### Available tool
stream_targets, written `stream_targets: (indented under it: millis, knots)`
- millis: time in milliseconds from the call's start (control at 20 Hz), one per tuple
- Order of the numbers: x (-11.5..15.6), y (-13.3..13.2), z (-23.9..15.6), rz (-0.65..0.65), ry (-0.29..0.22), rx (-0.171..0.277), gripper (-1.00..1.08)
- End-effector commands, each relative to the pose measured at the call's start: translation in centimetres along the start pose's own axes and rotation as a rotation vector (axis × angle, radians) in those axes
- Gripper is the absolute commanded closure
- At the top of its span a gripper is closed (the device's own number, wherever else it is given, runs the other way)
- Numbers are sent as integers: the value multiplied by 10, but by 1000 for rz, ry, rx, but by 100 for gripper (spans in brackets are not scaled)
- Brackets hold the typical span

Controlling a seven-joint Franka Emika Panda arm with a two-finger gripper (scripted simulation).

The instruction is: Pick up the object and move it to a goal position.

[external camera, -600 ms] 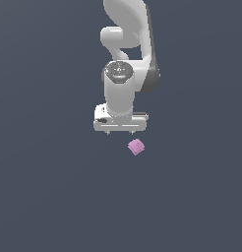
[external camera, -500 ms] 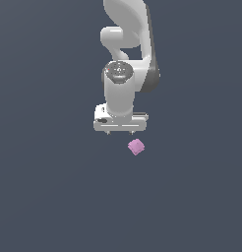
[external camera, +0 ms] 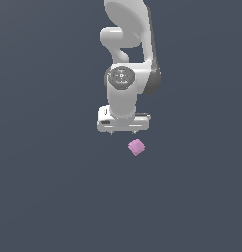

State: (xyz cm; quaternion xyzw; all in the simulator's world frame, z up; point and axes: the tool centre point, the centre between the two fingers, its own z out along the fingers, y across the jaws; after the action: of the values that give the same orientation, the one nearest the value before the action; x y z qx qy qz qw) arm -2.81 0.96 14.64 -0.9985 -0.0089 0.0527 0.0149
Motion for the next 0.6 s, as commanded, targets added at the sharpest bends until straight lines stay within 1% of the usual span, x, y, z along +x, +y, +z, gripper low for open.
stream_targets:
  millis: [0, 250, 550]
  knots:
    - [0, 0, 0, -2, 1, 0, -92]
    - [2, -5, 5, -44, 7, -5, -92]
    - [6, -18, 17, -163, 27, -20, -92]
